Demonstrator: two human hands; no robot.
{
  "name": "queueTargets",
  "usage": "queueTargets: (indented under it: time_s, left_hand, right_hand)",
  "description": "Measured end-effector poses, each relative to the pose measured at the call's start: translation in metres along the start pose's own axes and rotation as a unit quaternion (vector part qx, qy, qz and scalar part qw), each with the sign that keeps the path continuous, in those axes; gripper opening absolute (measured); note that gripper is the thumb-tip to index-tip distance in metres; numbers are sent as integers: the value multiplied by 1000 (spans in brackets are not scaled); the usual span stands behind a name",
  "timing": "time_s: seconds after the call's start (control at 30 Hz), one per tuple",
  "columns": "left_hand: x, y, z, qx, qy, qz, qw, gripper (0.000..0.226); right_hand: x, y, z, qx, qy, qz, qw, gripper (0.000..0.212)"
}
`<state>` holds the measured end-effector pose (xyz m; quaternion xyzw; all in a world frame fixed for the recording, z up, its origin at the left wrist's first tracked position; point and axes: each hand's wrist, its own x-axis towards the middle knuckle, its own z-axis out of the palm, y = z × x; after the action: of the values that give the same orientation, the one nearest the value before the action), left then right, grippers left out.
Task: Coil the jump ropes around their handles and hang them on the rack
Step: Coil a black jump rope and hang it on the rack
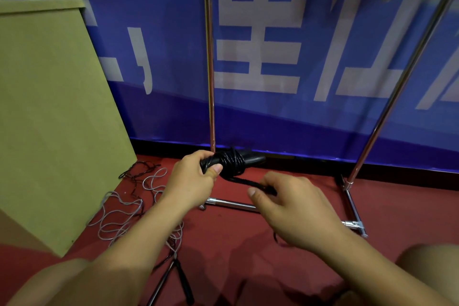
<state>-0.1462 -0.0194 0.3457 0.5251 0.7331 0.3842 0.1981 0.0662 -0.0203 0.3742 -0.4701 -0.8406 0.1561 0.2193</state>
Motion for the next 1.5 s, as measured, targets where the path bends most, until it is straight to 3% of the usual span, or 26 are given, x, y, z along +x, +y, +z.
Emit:
queueTargets:
  time_s: [0.13, 0.43, 0.8, 1.07, 1.23, 1.3, 1.37, 1.43, 1.5]
  left_hand:
    - [-12, -2, 3, 48, -69, 23, 996, 24]
    - [-37, 6, 0, 134, -181, 141, 964, 29]
    - [-44, 13, -15, -35, -248, 173, 952, 30]
    - [-50, 20, -26, -162, -320, 172, 918, 30]
    - [-51, 20, -27, -272, -275, 170, 906, 32]
    - [-50, 20, -24, -319, -241, 158, 903, 35]
    - [-48, 21, -20, -359, -198, 140, 901, 36]
    - [-45, 21, -16, -387, -157, 114, 902, 37]
    - [-43, 20, -14, -400, -125, 91, 903, 38]
  right_hand:
    - [5, 18, -4, 32, 32, -29, 999, 16]
    - [14, 27, -9, -2, 49, 33, 998, 28]
    - [23, 31, -14, 203, -14, 63, 977, 6]
    - [23, 33, -25, 329, -176, 73, 925, 4]
    - [22, 25, -20, 479, -176, 88, 855, 18]
    - [19, 16, -9, 471, -139, 61, 869, 6]
    - [16, 6, 5, 462, -79, 69, 881, 17]
    - [12, -3, 14, 506, -54, 112, 854, 26]
    - [7, -9, 20, 516, -77, 98, 848, 22]
